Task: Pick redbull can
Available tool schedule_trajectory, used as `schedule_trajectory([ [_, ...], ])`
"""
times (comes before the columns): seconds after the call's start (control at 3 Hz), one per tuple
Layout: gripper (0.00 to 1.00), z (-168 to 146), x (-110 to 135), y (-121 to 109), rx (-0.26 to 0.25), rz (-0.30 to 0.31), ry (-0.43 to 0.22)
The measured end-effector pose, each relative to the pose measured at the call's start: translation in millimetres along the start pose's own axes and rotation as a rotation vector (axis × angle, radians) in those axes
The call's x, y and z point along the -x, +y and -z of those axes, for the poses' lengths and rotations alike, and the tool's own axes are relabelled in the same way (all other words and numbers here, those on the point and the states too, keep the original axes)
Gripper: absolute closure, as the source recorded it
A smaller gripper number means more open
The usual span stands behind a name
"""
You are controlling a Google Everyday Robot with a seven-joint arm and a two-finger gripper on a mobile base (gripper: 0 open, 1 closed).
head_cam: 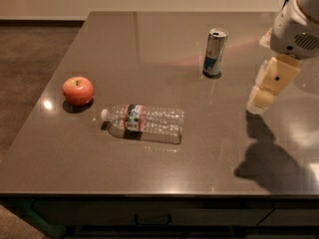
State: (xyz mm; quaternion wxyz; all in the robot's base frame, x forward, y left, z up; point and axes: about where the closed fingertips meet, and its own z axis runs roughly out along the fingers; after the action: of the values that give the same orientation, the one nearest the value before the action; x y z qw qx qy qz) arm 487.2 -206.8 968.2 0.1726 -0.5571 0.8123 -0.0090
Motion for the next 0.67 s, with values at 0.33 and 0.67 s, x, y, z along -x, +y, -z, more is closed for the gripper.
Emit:
schedule_trajectory([
  [0.33, 0.0, -20.0, 12.8, -30.0, -0.02, -0.09, -0.038],
  [0.67, 0.0, -36.4, 16.7, -65.0, -0.071, -0.193, -0.077],
])
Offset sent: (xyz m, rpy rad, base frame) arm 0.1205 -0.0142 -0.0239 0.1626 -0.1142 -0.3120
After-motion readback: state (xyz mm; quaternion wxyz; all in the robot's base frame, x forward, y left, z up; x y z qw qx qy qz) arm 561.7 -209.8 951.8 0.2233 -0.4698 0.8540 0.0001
